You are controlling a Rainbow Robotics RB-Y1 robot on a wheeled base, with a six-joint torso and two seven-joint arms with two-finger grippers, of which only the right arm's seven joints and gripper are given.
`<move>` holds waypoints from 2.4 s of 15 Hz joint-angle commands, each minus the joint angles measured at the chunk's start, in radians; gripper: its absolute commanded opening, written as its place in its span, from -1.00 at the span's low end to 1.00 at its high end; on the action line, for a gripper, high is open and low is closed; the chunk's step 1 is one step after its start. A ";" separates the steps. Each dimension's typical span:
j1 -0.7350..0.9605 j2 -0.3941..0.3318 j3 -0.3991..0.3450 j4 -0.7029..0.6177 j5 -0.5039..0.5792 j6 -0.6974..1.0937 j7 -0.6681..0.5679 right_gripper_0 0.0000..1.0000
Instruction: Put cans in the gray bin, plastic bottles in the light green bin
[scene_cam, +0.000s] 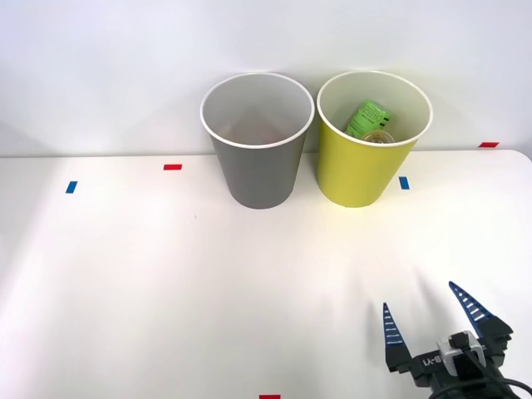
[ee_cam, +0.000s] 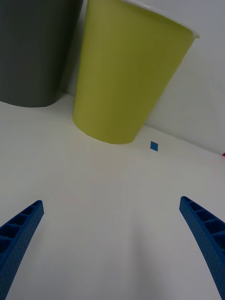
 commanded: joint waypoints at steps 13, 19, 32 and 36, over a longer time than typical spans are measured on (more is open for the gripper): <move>0.090 0.072 -0.033 0.157 0.421 -0.343 -0.911 1.00; 0.170 0.072 0.013 0.157 0.464 -0.426 -0.885 1.00; 0.212 0.152 0.016 0.157 0.475 -0.435 -0.652 1.00; 0.212 0.152 0.015 0.157 0.475 -0.435 -0.652 1.00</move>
